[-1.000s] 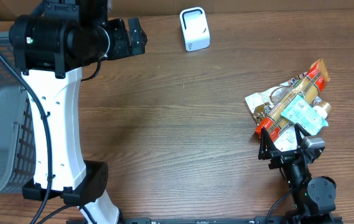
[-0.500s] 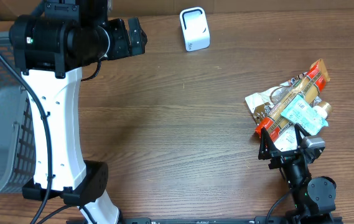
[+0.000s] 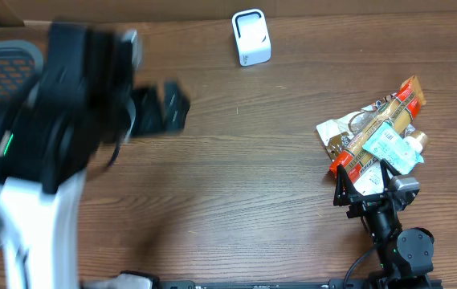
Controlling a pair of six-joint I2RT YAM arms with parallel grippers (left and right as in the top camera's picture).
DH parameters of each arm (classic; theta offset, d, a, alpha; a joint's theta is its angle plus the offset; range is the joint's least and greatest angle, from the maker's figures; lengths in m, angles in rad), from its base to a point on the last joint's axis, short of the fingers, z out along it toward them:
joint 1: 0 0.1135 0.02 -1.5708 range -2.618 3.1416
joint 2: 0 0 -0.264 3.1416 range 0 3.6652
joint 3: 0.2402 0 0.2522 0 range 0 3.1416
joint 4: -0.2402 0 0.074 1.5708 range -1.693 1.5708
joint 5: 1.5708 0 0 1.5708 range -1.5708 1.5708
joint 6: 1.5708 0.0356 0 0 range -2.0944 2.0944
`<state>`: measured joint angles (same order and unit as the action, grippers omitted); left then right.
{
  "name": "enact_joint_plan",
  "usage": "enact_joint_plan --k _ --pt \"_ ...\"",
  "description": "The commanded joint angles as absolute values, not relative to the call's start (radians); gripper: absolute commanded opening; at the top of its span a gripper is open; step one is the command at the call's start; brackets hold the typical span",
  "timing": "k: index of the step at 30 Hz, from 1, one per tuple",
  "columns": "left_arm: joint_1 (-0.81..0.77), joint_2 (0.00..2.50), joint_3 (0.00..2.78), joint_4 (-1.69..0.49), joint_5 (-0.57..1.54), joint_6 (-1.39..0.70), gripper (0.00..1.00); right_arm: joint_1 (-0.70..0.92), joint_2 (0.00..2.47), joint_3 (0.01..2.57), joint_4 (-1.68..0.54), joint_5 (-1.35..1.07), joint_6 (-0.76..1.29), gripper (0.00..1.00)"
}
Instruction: Scan the item barcode
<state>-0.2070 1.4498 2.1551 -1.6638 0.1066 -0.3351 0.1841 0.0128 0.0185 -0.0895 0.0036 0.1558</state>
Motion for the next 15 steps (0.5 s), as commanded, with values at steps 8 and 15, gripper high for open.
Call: enact_joint_plan --k 8,15 --pt "-0.060 0.936 1.505 -1.152 0.003 -0.191 0.99 0.190 0.003 0.008 -0.084 -0.002 0.154 1.00" --pt "-0.057 0.594 0.904 -0.474 0.061 -0.024 1.00 0.190 0.003 0.008 -0.084 -0.002 0.154 1.00"
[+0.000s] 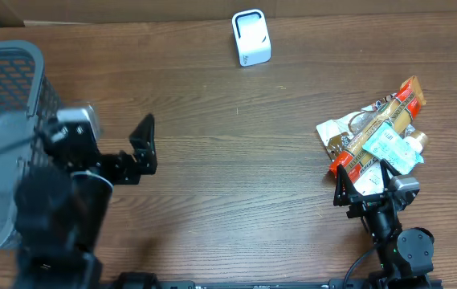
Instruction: Scan the item barcode
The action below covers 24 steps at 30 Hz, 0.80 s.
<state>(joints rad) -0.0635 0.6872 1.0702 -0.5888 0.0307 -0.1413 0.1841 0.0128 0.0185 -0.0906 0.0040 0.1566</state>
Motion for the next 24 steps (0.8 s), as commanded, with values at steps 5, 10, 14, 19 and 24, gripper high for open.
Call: enact_joint_plan --k 5,10,14,19,24 --pt "-0.057 0.419 0.558 -0.138 0.071 0.084 0.99 0.190 0.003 0.008 -0.084 -0.002 0.154 1.00" --pt "-0.057 0.289 0.296 0.037 0.071 0.173 0.99 0.190 0.003 0.008 -0.084 -0.002 0.154 1.00" --pt "-0.057 0.187 0.168 0.041 0.071 0.260 1.00 0.190 0.003 0.008 -0.084 -0.002 0.154 1.00" --pt "-0.057 0.073 0.057 0.026 0.071 0.366 0.99 0.190 0.003 0.008 -0.084 -0.002 0.154 1.00" --pt "-0.057 0.003 0.005 -0.073 0.070 0.389 0.99 0.190 0.003 0.008 -0.084 -0.002 0.154 1.00"
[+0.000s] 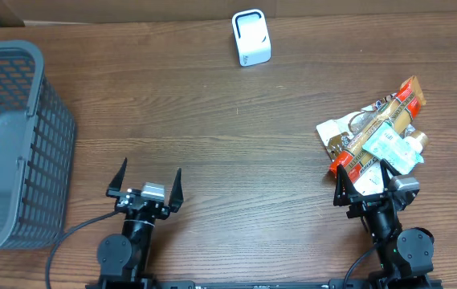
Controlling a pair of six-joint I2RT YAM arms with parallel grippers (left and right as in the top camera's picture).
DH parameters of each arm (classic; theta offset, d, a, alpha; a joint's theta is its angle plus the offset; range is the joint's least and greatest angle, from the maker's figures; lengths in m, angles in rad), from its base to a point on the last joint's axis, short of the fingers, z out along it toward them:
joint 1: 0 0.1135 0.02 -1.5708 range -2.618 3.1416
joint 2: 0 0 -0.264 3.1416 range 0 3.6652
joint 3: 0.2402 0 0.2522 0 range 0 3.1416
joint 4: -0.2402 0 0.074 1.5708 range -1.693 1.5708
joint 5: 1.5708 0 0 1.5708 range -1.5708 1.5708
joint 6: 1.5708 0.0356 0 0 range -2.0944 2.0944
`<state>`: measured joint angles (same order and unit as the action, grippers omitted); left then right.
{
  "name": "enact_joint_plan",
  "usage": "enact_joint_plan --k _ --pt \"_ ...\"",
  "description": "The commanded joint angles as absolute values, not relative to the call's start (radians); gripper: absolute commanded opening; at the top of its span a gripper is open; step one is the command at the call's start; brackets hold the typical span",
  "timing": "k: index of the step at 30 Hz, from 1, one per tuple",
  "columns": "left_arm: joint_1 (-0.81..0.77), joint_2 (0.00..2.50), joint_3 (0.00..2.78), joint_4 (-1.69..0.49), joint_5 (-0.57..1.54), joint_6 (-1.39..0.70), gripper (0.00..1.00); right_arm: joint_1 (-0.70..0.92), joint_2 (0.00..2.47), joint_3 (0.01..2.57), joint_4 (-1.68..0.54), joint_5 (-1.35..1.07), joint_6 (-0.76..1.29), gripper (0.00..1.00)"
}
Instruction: Scan the item barcode
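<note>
A pile of packaged items (377,136) lies at the right of the table: a red and orange snack pack, a clear wrapper and a teal-labelled white pack on top. The white barcode scanner (250,37) stands at the far middle. My right gripper (365,182) rests open at the near right, its fingertips just at the pile's near edge, holding nothing. My left gripper (145,180) sits open and empty at the near left, far from the pile.
A grey mesh basket (11,144) stands along the left edge, beside the left arm. Brown cardboard lines the far edge of the wooden table (228,160).
My left arm has come down from beside the basket to a low rest pose at the near left, gripper open and pointing away. The right arm and the pile have not moved.
First my left arm was raised high and blurred over the basket at the left. Then it was lower, in front of the basket with open fingers. Now it rests at the near left. The right gripper stayed open by the pile throughout.
</note>
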<state>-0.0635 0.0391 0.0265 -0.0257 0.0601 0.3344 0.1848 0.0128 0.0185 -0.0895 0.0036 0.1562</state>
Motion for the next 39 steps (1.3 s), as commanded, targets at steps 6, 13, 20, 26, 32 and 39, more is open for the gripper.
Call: enact_joint_plan --k 6,13,20,26,32,39 --pt "-0.057 0.003 0.005 -0.073 0.064 0.336 1.00 0.190 0.003 0.008 -0.084 -0.002 0.154 1.00" --pt "-0.057 0.004 0.005 -0.074 0.064 0.336 1.00 0.190 0.003 0.008 -0.084 -0.002 0.154 1.00" --pt "-0.057 0.004 0.005 -0.074 0.064 0.336 0.99 0.190 0.003 0.008 -0.084 -0.002 0.154 1.00" --pt "-0.057 0.004 0.005 -0.074 0.064 0.336 1.00 0.190 0.003 0.008 -0.084 -0.002 0.154 1.00" --pt "-0.057 0.004 0.005 -0.074 0.064 0.336 0.99 0.190 0.003 0.008 -0.084 -0.002 0.154 1.00" --pt "-0.057 0.004 0.005 -0.074 0.064 0.336 1.00 0.190 0.003 0.008 -0.084 -0.002 0.154 1.00"
